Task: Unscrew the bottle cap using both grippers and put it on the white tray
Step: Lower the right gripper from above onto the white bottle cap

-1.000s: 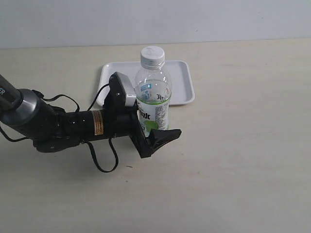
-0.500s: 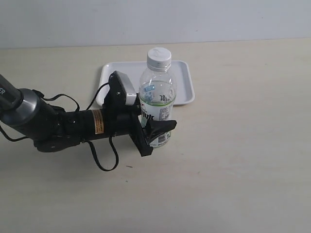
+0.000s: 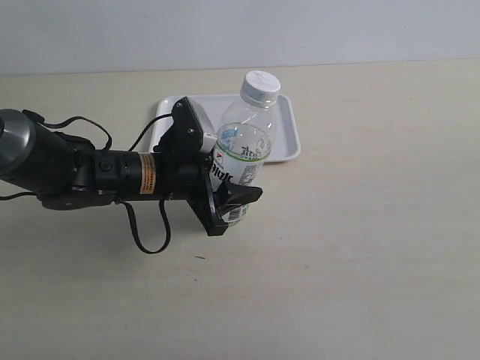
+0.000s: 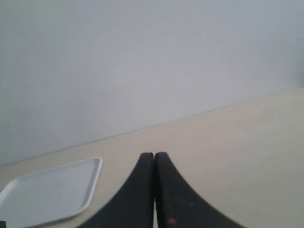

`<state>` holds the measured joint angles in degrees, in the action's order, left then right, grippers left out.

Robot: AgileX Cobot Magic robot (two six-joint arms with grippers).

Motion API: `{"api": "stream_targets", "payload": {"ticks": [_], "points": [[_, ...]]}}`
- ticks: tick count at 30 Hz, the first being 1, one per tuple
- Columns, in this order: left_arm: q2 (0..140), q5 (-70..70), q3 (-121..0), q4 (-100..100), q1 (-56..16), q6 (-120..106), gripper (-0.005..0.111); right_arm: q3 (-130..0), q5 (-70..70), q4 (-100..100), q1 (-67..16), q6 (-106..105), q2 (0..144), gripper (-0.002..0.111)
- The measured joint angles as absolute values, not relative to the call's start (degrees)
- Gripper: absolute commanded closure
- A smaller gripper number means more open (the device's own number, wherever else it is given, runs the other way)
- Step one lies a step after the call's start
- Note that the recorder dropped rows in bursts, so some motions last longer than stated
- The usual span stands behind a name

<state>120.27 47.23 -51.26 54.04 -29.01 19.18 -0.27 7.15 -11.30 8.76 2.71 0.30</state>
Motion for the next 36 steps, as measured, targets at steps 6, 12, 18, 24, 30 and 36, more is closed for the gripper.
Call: {"api": "stream_targets", "payload": {"ticks": [6,12,18,24,30,36], "points": [[120.27,47.1,-51.37,54.28,-29.01,19.53,0.106,-0.27,6.25,-16.63,8.76,4.07,0.3,0.108],[120.25,47.1,-51.37,54.28,-29.01,19.53,0.106,-3.79,2.96,-22.83,8.76,4.56,0.49,0.108],[120.25,46.98,-51.37,54.28,-29.01,19.53,0.106,-27.46,11.01,-23.44,8.76,0.0,17.07,0.108],[120.15,46.98,-51.37,54.28,-29.01,19.42,0.106,-62.49,43.07,-23.83,8.76,-10.81,50.4,0.108],[120.15,46.98,-51.37,54.4,-29.01,18.57,0.106,-87.23,66.46,-24.16,5.5,-12.91,76.5,0.108],[120.15,46.98,-51.37,54.4,-29.01,18.08,0.106,-92.4,69.67,-22.74,-11.73,-12.91,91.99,0.101]]}}
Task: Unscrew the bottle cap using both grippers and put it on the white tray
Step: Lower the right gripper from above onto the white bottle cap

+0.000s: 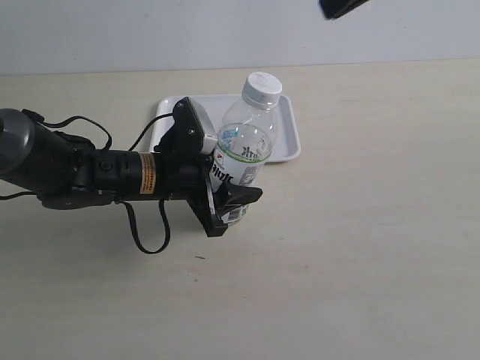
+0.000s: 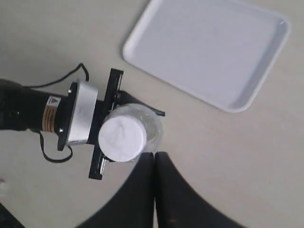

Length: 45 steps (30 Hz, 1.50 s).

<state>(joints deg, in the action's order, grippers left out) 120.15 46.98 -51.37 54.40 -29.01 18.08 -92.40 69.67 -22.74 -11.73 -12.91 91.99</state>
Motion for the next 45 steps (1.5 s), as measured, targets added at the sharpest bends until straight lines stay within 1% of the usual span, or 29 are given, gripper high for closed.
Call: {"api": "stream_targets", "payload": {"ticks": [1,2,4,6,7,17,24,30,45], "points": [[120.15,46.98,-51.37,54.4,-29.01,17.98,0.106,-92.4,69.67,-22.13,-12.9,-12.91,93.15,0.092],[120.15,46.98,-51.37,54.4,-29.01,17.62,0.106,-92.4,69.8,-20.18,-15.49,-12.67,95.13,0.088],[120.15,46.98,-51.37,54.5,-29.01,17.44,0.106,-92.4,69.94,-17.93,-18.35,-12.11,97.14,0.059],[120.15,46.98,-51.37,54.5,-29.01,17.44,0.106,-92.4,69.94,-17.16,-20.62,-11.85,98.67,0.043],[120.15,46.98,-51.37,54.5,-29.01,17.44,0.106,-92.4,70.07,-17.0,-22.02,-11.85,99.41,0.042],[120.15,46.98,-51.37,54.5,-29.01,17.13,0.106,-92.63,70.05,-14.13,-23.18,-10.34,99.96,0.042],[120.15,46.98,-51.37,54.5,-29.01,17.13,0.106,-92.63,70.05,-13.54,-23.18,-9.95,99.96,0.047],[120.15,46.98,-51.37,54.5,-29.01,17.13,0.106,-92.63,67.45,-13.54,-23.18,-9.95,99.96,0.047],[120.15,46.98,-51.37,54.71,-29.01,17.13,0.106,-92.63,66.84,-13.54,-23.18,-10.32,99.96,0.047]]}}
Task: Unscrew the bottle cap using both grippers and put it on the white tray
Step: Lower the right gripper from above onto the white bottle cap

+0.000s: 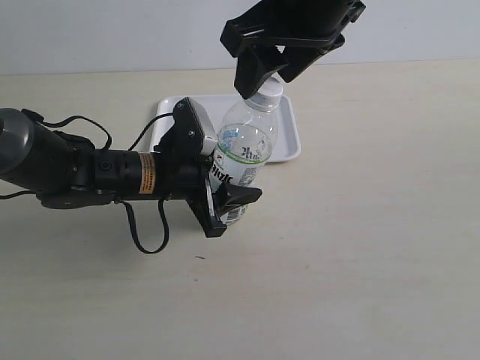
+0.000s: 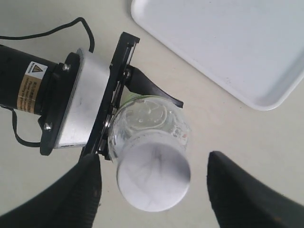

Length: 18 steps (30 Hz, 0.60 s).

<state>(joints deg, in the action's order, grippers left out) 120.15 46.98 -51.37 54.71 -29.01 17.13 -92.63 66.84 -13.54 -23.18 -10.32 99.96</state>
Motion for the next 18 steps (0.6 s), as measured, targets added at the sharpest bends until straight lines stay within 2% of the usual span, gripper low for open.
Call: {"api": "stream_targets", "payload": {"ticks": [10,15,18], "points": [[120.15,46.98,-51.37,54.71,-29.01,17.13,0.106,-92.63,67.34,-13.41,-23.18,-10.77,100.99,0.049],[120.15,46.98,-51.37,54.71,-29.01,17.13,0.106,-92.63,67.44,-13.43,-23.18,-10.77,100.99,0.061],[120.15,46.98,-51.37,54.71,-29.01,17.13,0.106,-92.63,67.56,-13.43,-23.18,-10.77,100.99,0.073]]}}
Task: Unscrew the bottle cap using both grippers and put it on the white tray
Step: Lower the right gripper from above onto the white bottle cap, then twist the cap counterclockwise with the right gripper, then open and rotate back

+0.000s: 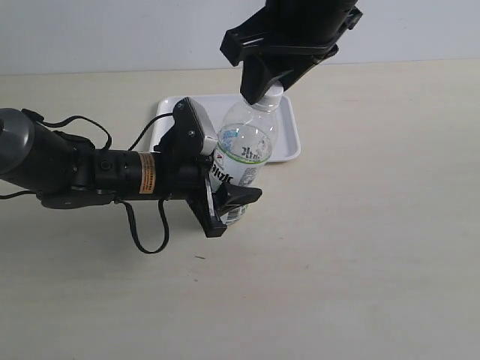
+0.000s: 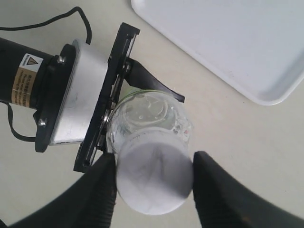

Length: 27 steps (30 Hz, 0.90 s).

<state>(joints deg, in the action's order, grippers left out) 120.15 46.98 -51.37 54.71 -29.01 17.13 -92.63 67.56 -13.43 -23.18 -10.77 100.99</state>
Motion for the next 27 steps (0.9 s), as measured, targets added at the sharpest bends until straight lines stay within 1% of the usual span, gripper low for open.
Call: {"api": "stream_targets", "payload": {"ticks": [2,5,6,14,27], "points": [[120.15,46.98,-51.37,54.71,-29.01,17.13,0.106,-92.63,67.56,-13.43,-23.22,-10.77,100.99,0.084],[120.15,46.98,-51.37,54.71,-29.01,17.13,0.106,-92.63,67.56,-13.43,-23.22,-10.91,100.99,0.105],[120.15,46.98,-51.37,54.71,-29.01,17.13,0.106,-92.63,67.56,-13.43,-23.22,-11.05,100.99,0.108],[120.15,46.98,-51.37,54.92,-29.01,17.37,0.106,-92.63,68.31,-13.43,-23.22,-15.54,100.99,0.108],[120.15,46.98,-51.37,55.38,-29.01,17.72,0.106,-92.63,68.77,-13.74,-23.22,-34.1,100.99,0.108]]}}
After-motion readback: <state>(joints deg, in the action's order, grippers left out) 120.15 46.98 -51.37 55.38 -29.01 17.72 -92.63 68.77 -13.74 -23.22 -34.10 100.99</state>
